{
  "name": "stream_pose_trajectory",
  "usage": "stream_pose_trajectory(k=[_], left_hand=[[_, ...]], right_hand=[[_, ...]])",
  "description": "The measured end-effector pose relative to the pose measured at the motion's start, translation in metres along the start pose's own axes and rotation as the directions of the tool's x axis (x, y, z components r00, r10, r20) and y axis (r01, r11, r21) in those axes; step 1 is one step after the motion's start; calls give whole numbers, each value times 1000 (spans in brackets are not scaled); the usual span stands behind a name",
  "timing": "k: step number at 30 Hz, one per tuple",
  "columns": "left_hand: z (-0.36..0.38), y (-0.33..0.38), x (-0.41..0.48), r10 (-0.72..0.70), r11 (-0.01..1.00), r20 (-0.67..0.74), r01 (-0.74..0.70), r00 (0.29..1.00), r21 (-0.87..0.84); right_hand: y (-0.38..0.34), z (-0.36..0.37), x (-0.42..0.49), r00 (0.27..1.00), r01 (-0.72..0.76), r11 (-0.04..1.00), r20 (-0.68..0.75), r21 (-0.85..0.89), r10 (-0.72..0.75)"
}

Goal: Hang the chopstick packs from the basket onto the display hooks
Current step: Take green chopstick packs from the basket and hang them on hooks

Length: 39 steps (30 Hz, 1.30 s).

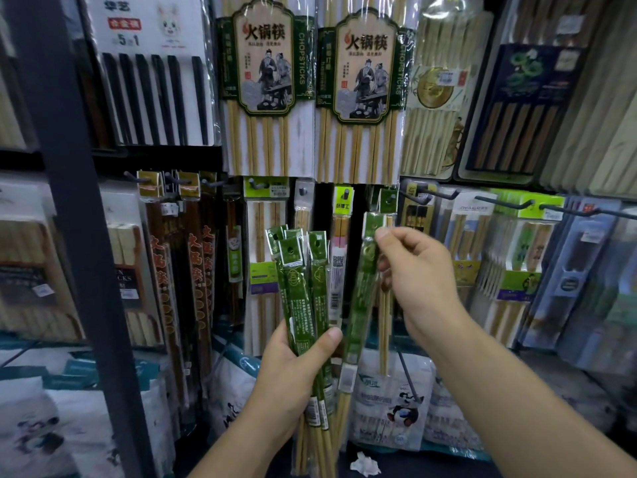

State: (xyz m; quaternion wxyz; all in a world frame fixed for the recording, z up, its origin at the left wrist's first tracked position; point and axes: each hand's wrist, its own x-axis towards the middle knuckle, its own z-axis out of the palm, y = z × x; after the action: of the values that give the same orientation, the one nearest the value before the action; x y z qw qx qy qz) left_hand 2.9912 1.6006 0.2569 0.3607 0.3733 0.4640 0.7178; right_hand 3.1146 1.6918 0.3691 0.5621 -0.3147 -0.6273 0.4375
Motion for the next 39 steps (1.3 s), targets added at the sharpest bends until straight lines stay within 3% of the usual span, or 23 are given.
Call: stream_pose_trajectory(k=[5, 20, 30, 32, 36, 39], left_hand=[[-3, -3, 0, -12, 1000, 11, 12, 1000, 14], [-5, -6, 1, -21, 995, 23, 19, 1000, 95], [-4, -4, 0, -13, 1000, 49, 14, 999, -17], [-5, -3, 1, -15, 1000, 56, 16, 998, -20], [-2, -3, 1, -17, 1000, 52, 16, 998, 21], [-1, -5, 1, -2, 999, 40, 1, 999, 32]], right_hand=[[-13, -6, 28, 992, 29, 999, -123, 36, -25], [0, -3, 48, 979, 90, 995, -177, -49, -98], [14, -6, 38, 957, 127, 978, -238, -165, -164], [16, -5, 23, 963, 159, 968, -183, -196, -196], [14, 5, -7, 975, 154, 973, 184, -171, -122], [15, 12, -17, 959, 107, 986, 277, -130, -68]])
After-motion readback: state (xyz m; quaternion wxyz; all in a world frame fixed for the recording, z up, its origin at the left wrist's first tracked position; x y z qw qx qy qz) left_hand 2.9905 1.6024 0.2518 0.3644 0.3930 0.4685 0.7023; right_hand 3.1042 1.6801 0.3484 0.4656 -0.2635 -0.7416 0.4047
